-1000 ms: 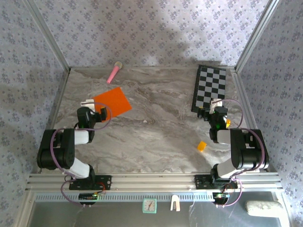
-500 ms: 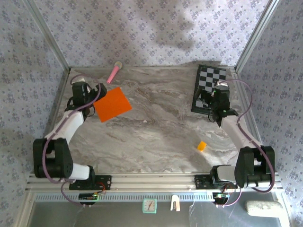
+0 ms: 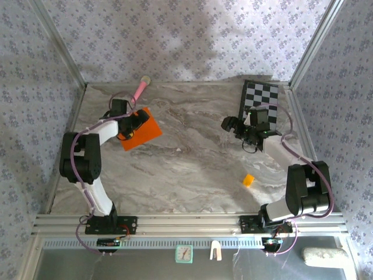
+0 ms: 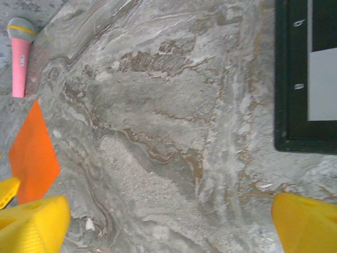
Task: Fold a paper plane with a square sheet of paper (pick it up from the middle)
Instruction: Move the square sheet of paper to the center of the table.
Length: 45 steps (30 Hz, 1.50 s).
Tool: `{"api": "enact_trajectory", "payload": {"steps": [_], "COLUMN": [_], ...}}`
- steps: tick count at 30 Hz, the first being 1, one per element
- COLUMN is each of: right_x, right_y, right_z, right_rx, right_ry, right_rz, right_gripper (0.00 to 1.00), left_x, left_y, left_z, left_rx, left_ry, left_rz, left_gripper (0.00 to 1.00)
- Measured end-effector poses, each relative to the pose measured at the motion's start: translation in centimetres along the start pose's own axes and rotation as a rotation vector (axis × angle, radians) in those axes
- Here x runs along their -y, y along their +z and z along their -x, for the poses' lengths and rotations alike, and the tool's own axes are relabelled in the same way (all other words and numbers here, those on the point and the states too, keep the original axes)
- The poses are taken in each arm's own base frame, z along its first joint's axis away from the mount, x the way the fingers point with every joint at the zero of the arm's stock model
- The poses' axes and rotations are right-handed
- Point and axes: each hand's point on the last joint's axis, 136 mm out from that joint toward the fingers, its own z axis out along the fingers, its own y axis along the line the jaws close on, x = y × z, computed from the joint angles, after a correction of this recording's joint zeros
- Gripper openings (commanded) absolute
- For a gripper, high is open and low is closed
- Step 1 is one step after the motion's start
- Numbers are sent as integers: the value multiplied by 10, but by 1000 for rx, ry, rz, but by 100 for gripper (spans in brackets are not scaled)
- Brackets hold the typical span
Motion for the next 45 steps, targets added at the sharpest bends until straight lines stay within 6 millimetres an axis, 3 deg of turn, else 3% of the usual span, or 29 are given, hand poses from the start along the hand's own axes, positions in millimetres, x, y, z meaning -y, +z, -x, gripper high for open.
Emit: {"api": "enact_trajectory", "payload": {"steps": [5, 11, 14, 17, 24, 28, 30, 32, 38, 41, 45], "right_x": [-12, -21, -24, -25, -23, -23, -25, -27, -30, -32, -32], "right_y": [4, 9, 12, 14, 15, 14, 14, 13, 14, 15, 15], "right_z": [-6, -16, -22, -27, -30, -27, -25, -24, -31, -33, -35], "right_rx": [-22, -53, -71, -83, -84, -77, -73, -73, -89, -90, -93], "right_ry": [-2, -14, -15, -21, -27, -28, -31, -37, -57, -80, -98], "right_rz": [24, 33, 32, 25, -11, -26, -26, -27, -32, -33, -32], "right_gripper": [100, 100, 100, 100, 100, 100, 100, 100, 100, 100, 100], "left_x": [-5, 0, 4, 9, 13, 0, -6, -4, 30, 37, 21], "left_y": [14, 15, 13, 6, -22, -41, -46, -52, -63, -54, -38], "left_z": [-16, -35, -56, -94, -210, -246, -250, -246, -208, -198, -194], "left_rx": [-61, -102, -136, -197, -385, -454, -464, -455, -319, -294, -312], "left_ry": [13, 91, 148, 230, 464, 520, 530, 538, 594, 626, 644], "left_rz": [31, 39, 40, 50, 109, 184, 226, 260, 300, 336, 416], "left_gripper": [96, 95, 94, 94, 91, 93, 100, 100, 100, 99, 99]}}
